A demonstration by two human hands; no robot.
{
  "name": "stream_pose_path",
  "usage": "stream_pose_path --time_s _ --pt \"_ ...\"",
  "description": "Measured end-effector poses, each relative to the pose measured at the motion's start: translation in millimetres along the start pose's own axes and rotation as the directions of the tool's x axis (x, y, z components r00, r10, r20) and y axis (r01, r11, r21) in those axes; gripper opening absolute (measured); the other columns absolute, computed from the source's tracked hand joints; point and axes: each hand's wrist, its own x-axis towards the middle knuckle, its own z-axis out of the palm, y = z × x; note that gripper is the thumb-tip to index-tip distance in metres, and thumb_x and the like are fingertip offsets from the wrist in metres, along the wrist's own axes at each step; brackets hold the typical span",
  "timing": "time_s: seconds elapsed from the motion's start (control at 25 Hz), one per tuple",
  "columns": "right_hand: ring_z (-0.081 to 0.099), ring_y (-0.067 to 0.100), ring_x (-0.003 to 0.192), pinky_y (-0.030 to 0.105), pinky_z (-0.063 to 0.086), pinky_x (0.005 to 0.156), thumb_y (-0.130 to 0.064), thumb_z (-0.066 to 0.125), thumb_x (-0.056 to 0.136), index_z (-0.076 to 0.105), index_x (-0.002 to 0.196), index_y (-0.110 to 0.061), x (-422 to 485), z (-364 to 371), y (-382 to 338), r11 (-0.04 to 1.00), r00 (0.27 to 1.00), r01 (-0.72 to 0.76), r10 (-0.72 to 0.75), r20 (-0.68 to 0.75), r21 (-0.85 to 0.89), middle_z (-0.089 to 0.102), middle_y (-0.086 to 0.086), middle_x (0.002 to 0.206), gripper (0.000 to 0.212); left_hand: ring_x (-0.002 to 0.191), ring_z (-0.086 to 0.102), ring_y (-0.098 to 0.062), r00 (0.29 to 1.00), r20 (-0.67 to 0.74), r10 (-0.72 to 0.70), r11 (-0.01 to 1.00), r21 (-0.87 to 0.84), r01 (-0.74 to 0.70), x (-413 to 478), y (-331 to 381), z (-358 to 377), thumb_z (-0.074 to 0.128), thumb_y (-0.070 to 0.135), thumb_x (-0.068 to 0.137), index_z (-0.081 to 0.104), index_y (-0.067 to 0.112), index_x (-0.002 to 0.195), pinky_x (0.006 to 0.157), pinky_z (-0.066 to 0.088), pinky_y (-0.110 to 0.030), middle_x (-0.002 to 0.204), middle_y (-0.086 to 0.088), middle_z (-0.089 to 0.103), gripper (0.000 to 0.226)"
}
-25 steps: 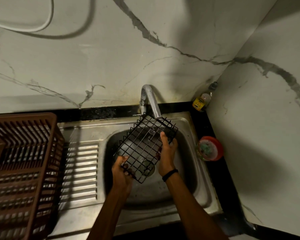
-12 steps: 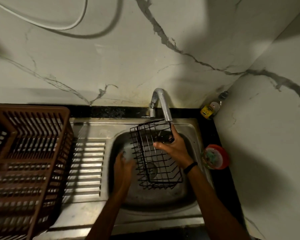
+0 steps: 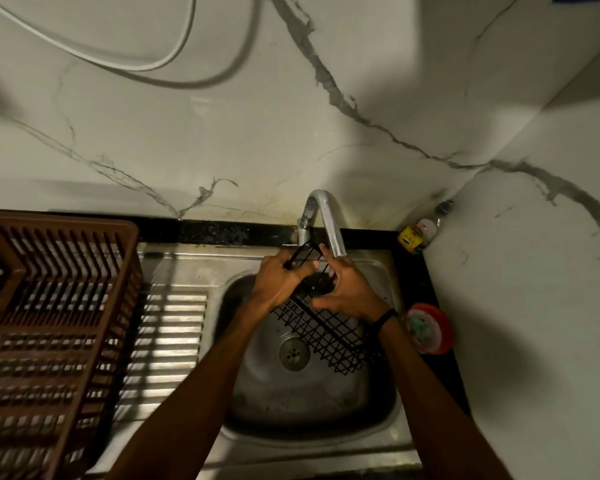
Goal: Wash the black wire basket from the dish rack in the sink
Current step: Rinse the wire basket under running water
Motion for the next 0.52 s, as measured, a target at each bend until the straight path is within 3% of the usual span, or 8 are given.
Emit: stream_pose_path --time_s 0.12,0.24,0.32,0.36,0.44,0.52 --pt "0.047 0.015 0.126 0.040 0.046 0.104 -0.055 0.067 0.054 0.019 0.155 -0.029 2.6 4.3 0.8 0.989 1.000 -0.021 0.023 0.012 -0.144 0.043 0.001 0.142 0.115 0.087 0.068 -0.014 0.987 -0.143 -0.078 0.992 -0.109 0.063 -6.5 -3.5 19.3 0.075 0.049 0.083 0.063 0.029 0.093 0.075 0.056 -0.028 0.091 0.007 0.069 0.024" --pt "0.022 0.028 0.146 0.043 0.017 0.121 -0.061 0.042 0.076 0.011 0.157 -0.013 -8.2 35.4 -9.5 0.949 0.991 0.050 -0.086 -0.106 -0.311 0.022 0.012 0.160 0.098 0.080 0.070 -0.015 0.952 -0.293 -0.084 0.983 -0.180 0.032 -17.4 -12.1 33.7 0.063 0.064 0.071 0.067 0.024 0.084 0.081 0.060 -0.039 0.081 0.006 0.072 0.042" --pt "-0.001 0.020 0.152 0.040 -0.003 0.123 -0.053 0.026 0.086 0.005 0.156 -0.011 -16.7 49.6 -7.9 0.938 0.983 0.106 -0.149 -0.109 -0.331 0.004 0.008 0.164 0.084 0.077 0.069 -0.016 0.939 -0.334 -0.083 0.976 -0.216 0.009 -25.2 -19.3 35.2 0.065 0.057 0.075 0.068 0.023 0.080 0.081 0.059 -0.042 0.078 0.005 0.072 0.034" --pt "-0.004 0.017 0.151 0.038 -0.006 0.123 -0.049 0.022 0.087 0.005 0.156 -0.012 -19.1 52.6 -0.9 0.939 0.982 0.096 -0.143 -0.122 -0.329 0.001 0.006 0.164 0.080 0.079 0.070 -0.019 0.928 -0.362 -0.087 0.972 -0.235 -0.001 -29.4 -21.8 36.1 0.068 0.050 0.077 0.070 0.021 0.083 0.082 0.059 -0.044 0.079 0.002 0.073 0.030" --pt "0.003 0.020 0.152 0.040 -0.001 0.123 -0.050 0.017 0.090 0.013 0.155 -0.011 -16.6 54.1 12.1 0.961 0.966 -0.077 0.006 -0.257 -0.266 0.008 0.007 0.163 0.076 0.082 0.072 -0.024 0.899 -0.428 -0.096 0.962 -0.272 -0.027 -37.3 -24.2 39.0 0.067 0.051 0.072 0.075 0.011 0.093 0.081 0.060 -0.044 0.084 -0.004 0.075 0.045" --pt "0.015 0.027 0.150 0.045 0.008 0.123 -0.057 0.013 0.094 0.022 0.153 -0.006 -9.3 55.4 5.1 0.946 0.890 -0.296 0.222 -0.398 -0.133 0.019 0.015 0.161 0.078 0.082 0.072 -0.023 0.877 -0.471 -0.093 0.960 -0.277 -0.047 -42.7 -20.3 43.0 0.061 0.058 0.065 0.076 0.010 0.095 0.078 0.060 -0.041 0.084 -0.003 0.076 0.058"
